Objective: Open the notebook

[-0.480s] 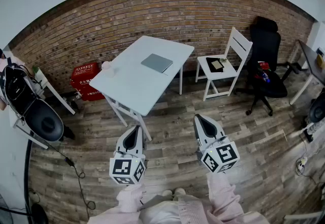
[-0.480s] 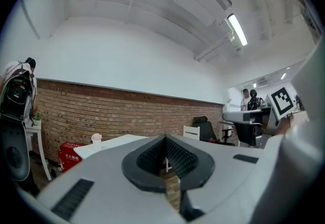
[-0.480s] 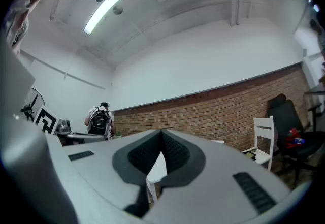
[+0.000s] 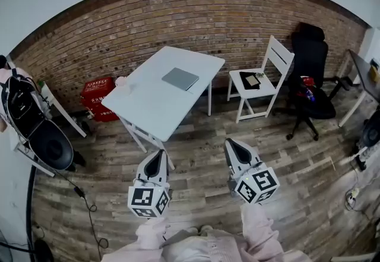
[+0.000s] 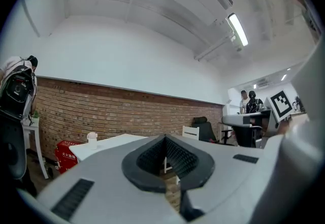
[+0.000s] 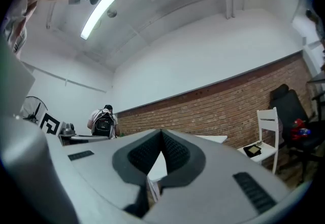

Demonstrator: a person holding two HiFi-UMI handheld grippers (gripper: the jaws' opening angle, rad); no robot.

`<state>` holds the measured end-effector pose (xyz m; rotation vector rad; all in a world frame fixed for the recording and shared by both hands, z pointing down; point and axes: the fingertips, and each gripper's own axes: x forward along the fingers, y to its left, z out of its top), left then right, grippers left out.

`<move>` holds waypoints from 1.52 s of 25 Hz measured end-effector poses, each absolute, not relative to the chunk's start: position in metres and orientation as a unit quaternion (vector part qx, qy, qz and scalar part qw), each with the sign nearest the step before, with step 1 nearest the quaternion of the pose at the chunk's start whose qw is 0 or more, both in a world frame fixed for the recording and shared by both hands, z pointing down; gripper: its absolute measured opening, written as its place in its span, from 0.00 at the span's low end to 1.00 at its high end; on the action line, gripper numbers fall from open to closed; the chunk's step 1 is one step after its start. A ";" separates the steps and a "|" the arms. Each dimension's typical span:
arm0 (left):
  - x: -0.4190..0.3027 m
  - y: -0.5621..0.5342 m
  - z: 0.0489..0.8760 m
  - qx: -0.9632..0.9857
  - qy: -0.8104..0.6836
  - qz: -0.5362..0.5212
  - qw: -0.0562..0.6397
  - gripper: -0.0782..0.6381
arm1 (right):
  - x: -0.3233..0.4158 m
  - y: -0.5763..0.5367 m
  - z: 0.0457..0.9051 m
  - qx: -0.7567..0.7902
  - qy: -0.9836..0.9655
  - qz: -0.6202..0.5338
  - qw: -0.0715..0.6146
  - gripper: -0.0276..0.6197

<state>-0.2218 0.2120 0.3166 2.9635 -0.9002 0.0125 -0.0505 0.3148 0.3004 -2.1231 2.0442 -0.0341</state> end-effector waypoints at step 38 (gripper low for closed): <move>-0.104 0.039 0.390 0.946 -0.300 0.052 0.109 0.10 | 0.074 0.116 0.367 -0.723 0.682 -0.093 0.056 0.26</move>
